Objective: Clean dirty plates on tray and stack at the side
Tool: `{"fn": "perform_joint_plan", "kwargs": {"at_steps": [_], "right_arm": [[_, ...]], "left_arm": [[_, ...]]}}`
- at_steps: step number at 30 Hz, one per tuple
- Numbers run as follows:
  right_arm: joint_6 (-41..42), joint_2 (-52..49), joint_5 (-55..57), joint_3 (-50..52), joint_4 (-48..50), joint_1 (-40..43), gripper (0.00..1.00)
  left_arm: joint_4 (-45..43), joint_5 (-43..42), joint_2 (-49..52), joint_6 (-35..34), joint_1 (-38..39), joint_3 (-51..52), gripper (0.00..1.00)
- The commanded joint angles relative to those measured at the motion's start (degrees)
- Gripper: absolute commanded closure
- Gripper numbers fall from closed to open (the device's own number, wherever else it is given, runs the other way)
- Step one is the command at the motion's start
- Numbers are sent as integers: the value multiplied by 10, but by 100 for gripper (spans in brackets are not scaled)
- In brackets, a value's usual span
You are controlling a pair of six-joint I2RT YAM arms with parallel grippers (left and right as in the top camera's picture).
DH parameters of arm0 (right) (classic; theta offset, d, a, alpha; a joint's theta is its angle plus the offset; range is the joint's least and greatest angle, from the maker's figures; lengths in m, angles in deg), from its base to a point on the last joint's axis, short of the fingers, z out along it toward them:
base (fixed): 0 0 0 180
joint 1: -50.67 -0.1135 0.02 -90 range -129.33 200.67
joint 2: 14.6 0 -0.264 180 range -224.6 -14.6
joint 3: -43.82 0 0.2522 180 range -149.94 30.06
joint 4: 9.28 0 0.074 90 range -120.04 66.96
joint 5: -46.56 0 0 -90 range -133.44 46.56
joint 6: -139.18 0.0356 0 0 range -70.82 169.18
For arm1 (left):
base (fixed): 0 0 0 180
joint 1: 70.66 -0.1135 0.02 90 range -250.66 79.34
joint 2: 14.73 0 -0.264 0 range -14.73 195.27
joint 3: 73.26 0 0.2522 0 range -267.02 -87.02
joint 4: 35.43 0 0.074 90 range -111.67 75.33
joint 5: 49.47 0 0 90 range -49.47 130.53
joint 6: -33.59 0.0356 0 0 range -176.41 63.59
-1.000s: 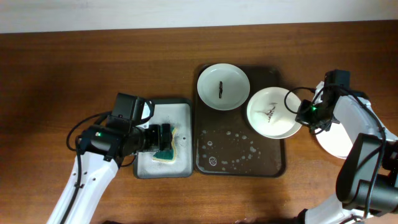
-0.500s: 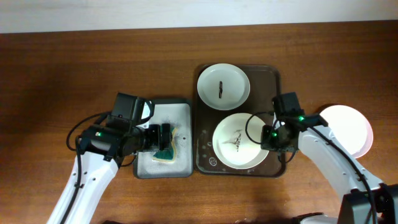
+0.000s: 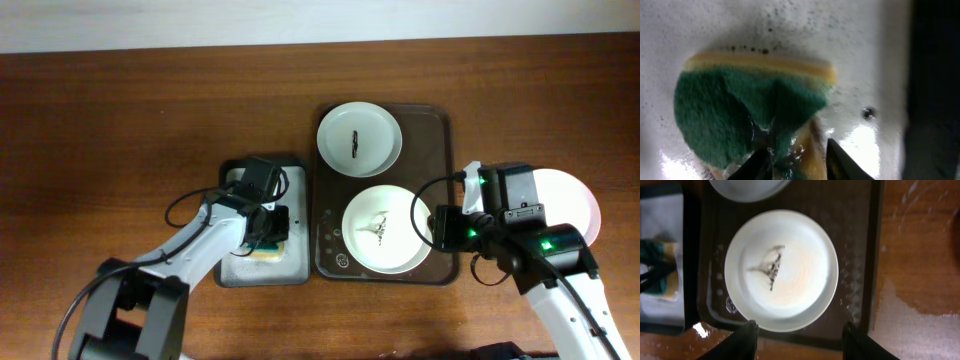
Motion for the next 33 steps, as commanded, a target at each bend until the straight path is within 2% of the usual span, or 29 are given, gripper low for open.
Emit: {"fn": "perform_joint_plan", "kwargs": {"at_steps": [1,5,6,8,9,10,13,14,15,17,18,19,20,21,23,25,26,29,32,33], "right_arm": [[0,-16,-4,-7,-6,-3,46],[0,-18,-4,-7,-8,-3,46],[0,-18,-4,-7,-8,-3,47],[0,-18,-4,-7,-11,-3,46],[0,-18,-4,-7,-11,-3,46],[0,-18,-3,-7,-12,-3,46],[0,-18,-3,-7,-11,-3,46],[0,-18,-3,-7,-10,-3,46],[0,-18,-3,-7,-9,-3,46],[0,-18,-3,-7,-9,-3,47],[0,-18,-3,-7,-9,-3,46],[0,-18,-3,-7,-8,-3,46],[0,-18,-3,-7,-8,-3,46],[0,-18,-3,-7,-8,-3,47],[0,-18,-3,-7,-8,-3,47],[0,-18,-3,-7,-10,-3,48],[0,-18,-3,-7,-11,-3,48],[0,-18,-3,-7,-10,-3,48],[0,-18,-3,-7,-10,-3,48],[0,-18,-3,-7,-10,-3,48]], "left_arm": [[-20,32,76,-38,-1,7,100],[31,-47,61,-37,-2,-30,100],[67,-56,49,-37,-2,-55,86],[153,-44,15,-31,-6,-112,42],[172,-34,2,-31,-6,-122,32],[193,-29,-11,-31,-6,-123,29],[245,-27,-10,-31,-6,-109,33],[248,-18,-10,-31,-6,-92,40],[235,-18,-10,-34,-6,-66,54],[193,11,-10,-53,-6,-7,54],[151,22,-10,-62,-6,32,58],[75,18,-10,-66,-6,82,71],[57,0,-10,-66,-6,90,95],[50,-26,-10,-66,-6,83,100],[64,-84,-10,-66,-6,37,100],[134,-81,-10,-64,-6,-31,98],[178,-81,-10,-44,-6,-68,65],[209,-57,-10,-18,-6,-109,1],[177,52,-10,-18,-6,-108,1],[151,54,-9,-18,-5,-100,13]]}}
